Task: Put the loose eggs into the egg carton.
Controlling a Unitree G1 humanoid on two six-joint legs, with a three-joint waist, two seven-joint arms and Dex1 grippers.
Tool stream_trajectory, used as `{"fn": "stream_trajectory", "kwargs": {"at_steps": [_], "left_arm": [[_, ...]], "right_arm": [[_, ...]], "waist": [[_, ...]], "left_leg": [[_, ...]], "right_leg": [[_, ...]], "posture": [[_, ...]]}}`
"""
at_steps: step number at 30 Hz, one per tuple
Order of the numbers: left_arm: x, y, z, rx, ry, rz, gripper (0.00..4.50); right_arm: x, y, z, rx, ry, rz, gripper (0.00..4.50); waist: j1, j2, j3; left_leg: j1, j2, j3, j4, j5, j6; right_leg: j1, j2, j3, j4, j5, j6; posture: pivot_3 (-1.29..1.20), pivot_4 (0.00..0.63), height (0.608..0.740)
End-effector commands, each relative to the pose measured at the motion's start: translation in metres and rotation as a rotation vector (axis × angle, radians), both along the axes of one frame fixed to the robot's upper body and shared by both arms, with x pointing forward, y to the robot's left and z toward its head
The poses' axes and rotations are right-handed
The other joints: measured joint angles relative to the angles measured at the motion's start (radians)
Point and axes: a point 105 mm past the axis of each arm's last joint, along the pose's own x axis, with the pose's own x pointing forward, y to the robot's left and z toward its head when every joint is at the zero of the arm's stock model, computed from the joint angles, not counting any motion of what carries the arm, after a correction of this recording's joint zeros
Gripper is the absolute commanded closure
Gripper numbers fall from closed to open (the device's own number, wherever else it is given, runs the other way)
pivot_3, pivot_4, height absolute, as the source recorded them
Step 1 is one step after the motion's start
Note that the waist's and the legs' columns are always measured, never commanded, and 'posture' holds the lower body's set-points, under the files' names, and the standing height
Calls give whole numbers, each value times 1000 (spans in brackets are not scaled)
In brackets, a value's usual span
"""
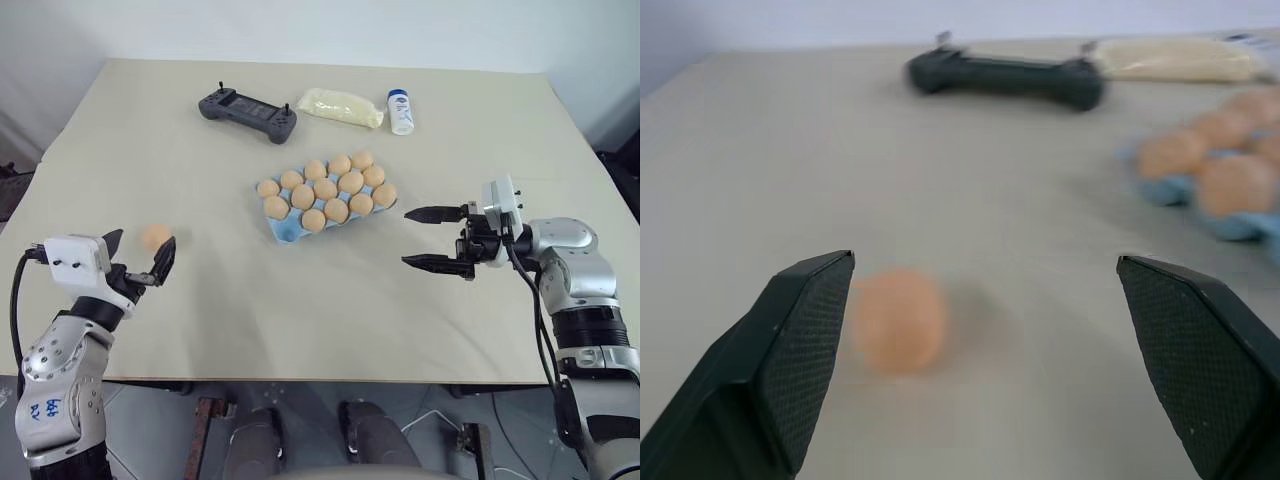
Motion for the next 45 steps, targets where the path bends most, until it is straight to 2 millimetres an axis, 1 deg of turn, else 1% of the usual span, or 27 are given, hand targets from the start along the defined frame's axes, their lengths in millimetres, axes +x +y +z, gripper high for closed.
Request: {"fn": "stream_trajectory", "kwargs": {"at_steps": [1, 5, 9, 12, 14, 17, 20, 23, 26, 28, 33, 37, 40, 45], "left_arm": [[6, 6, 4, 6, 34, 86, 35], [17, 8, 8, -19, 65, 143, 35], [33, 3, 14, -21, 104, 165, 35], [39, -2, 16, -14, 130, 164, 35], [43, -5, 15, -24, 144, 160, 35], [50, -4, 7, -42, 194, 163, 35], [58, 4, 3, -63, 225, 209, 35], [60, 9, 3, -85, 244, 239, 35], [57, 11, 7, -72, 227, 248, 35], [55, 13, 6, -79, 233, 252, 35], [55, 17, -14, -87, 312, 251, 35], [59, 20, -24, -73, 357, 258, 35], [62, 22, -22, -69, 353, 268, 653], [65, 19, -19, -61, 342, 254, 2200]], "right_arm": [[-3, 1, 12, 18, -52, 51, 0], [-1, 3, 11, 1, -53, 71, 0], [2, 6, 9, -8, -49, 73, 0], [3, 7, 8, -10, -46, 72, 0], [3, 7, 7, -13, -41, 69, 0], [3, 6, 4, -21, -33, 66, 0], [3, 7, 4, -22, -32, 64, 0], [3, 6, 4, -22, -32, 59, 0], [3, 5, 4, -25, -29, 53, 0], [2, 4, 3, -27, -27, 50, 0], [3, 6, 1, -29, -22, 50, 0], [4, 8, 2, -29, -22, 51, 0], [4, 8, 2, -30, -23, 51, 0], [3, 5, 1, -35, -25, 41, 0]], "waist": [[0, 0, 0], [0, 0, 0], [0, 0, 0], [0, 0, 0], [-1, 0, 0], [-2, 0, 0], [-1, 0, 0], [-1, 0, 0], [-1, 0, 0], [0, 0, 0], [-1, 0, 0], [0, 0, 0], [0, 0, 0], [1, 0, 0]], "left_leg": [[0, 0, 0, 0, 1, -1], [0, 1, 0, 0, 1, -4], [0, 1, 0, 1, 2, -5], [0, 0, 0, 1, 2, -5], [0, 1, 0, 0, 2, -5], [0, 2, 1, 0, 3, -7], [0, 2, 0, 0, 4, -8], [0, 2, 0, 1, 4, -8], [0, 2, 1, 1, 4, -8], [0, 2, 1, 0, 4, -8], [0, 2, 1, 0, 4, -8], [0, 2, 1, 1, 4, -8], [0, 2, 1, 1, 4, -8], [0, 2, 1, 0, 4, -8]], "right_leg": [[0, 0, 0, 0, 0, 0], [-1, 1, -1, 0, 0, 0], [-1, 1, -1, 1, 0, 0], [-1, 1, -1, 1, 0, 0], [-1, 1, -1, 1, 0, 0], [-1, 3, -1, 1, 0, 0], [-2, 3, -1, 2, 0, 0], [-2, 3, -1, 3, 0, 0], [-2, 2, -1, 2, 0, 0], [-2, 3, -1, 3, 0, 0], [-2, 3, -1, 3, 0, 0], [-2, 3, -1, 3, 0, 0], [-2, 3, -1, 3, 0, 0], [-2, 3, -1, 3, 0, 0]], "posture": [[0, 150, 740], [0, 150, 740], [0, 150, 740], [0, 150, 740], [0, 150, 740], [0, 150, 740], [0, 150, 740], [0, 150, 740], [0, 150, 740], [0, 150, 740], [0, 150, 740], [0, 150, 740], [0, 150, 740], [0, 150, 740]]}}
